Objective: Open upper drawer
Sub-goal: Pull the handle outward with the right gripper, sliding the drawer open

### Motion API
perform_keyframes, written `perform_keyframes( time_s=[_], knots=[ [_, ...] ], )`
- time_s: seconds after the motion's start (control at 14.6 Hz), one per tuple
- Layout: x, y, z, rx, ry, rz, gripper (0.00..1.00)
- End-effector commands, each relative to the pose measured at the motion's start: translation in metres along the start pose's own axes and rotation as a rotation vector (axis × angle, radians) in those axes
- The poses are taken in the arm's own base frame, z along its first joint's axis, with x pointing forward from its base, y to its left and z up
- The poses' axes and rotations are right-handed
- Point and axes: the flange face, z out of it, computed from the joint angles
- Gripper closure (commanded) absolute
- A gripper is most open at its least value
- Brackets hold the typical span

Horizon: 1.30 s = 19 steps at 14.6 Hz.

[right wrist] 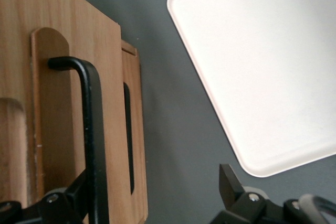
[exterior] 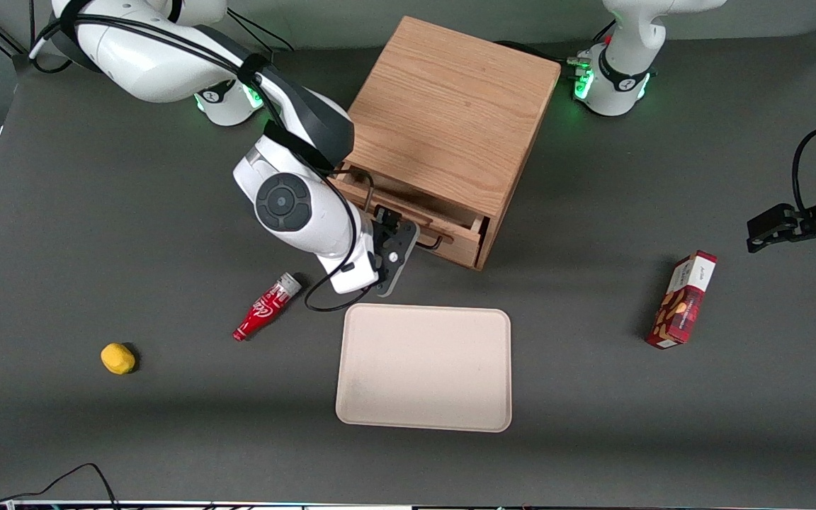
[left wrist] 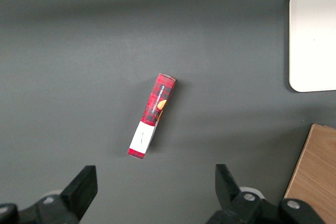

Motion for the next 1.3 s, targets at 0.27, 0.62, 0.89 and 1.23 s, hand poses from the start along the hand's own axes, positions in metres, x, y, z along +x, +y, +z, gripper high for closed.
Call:
perform_keyframes(
  time_s=[0.27,0.62,0.89,1.23],
  knots=[
    [-0.005,0.054,-0.025,-0.1,0.057,-0.052,0.0],
    [-0.012,0.095,-0.021,-0.159,0.104,-0.061,0.0],
    [-0.016,0.119,-0.025,-0.211,0.129,-0.048,0.0],
    [-0.024,0.145,-0.052,-0.266,0.174,-0.04,0.0]
  ],
)
